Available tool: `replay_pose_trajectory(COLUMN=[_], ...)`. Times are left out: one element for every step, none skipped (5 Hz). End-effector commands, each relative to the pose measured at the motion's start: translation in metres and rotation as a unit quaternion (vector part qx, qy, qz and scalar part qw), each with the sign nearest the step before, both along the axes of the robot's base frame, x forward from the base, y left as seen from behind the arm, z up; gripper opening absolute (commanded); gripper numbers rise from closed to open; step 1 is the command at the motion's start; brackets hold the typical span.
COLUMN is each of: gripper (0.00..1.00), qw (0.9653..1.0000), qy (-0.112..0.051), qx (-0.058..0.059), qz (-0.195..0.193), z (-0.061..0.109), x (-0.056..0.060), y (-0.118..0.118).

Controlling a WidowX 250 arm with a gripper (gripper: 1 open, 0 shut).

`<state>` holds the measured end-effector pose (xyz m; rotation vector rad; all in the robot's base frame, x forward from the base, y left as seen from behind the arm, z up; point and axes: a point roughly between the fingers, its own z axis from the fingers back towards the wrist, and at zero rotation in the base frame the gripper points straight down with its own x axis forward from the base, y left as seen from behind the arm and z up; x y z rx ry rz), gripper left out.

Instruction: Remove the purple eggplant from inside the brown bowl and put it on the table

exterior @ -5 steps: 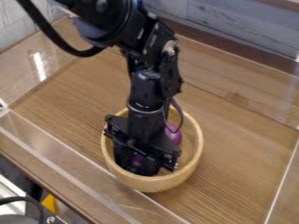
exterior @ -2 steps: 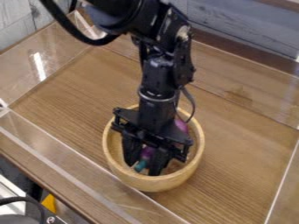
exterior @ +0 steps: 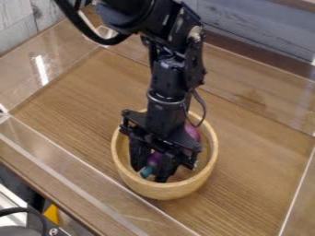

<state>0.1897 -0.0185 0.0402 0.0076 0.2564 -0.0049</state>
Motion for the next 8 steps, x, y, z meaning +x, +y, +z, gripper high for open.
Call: replay_pose_trajectory(gripper=[0.0,0.0,0.0,0.0,0.0,0.0,0.0,0.0], qw=[0.9996,0.9993,0.9988,0.9977,0.9962,0.9948,0.9933,0.9924], qy=[-0.025,-0.028,-0.031,-0.035,-0.042,-0.048,-0.054,-0.063], qx=[-0.003,-0.004,-0.005,-0.006,-0.006,-0.006,-0.007,-0.004], qz=[-0.013,-0.026,-0.038,-0.058,-0.077,-0.089,-0.102,-0.105], z=[0.013,0.018,0.024,0.027,0.031,0.04,0.047,0.053], x=[0.011,0.013,0.015,0.023,0.031,0.037,0.047,0.045], y=[-0.002,-0.005,-0.008,-0.01,-0.011,-0.027,-0.049,-0.047])
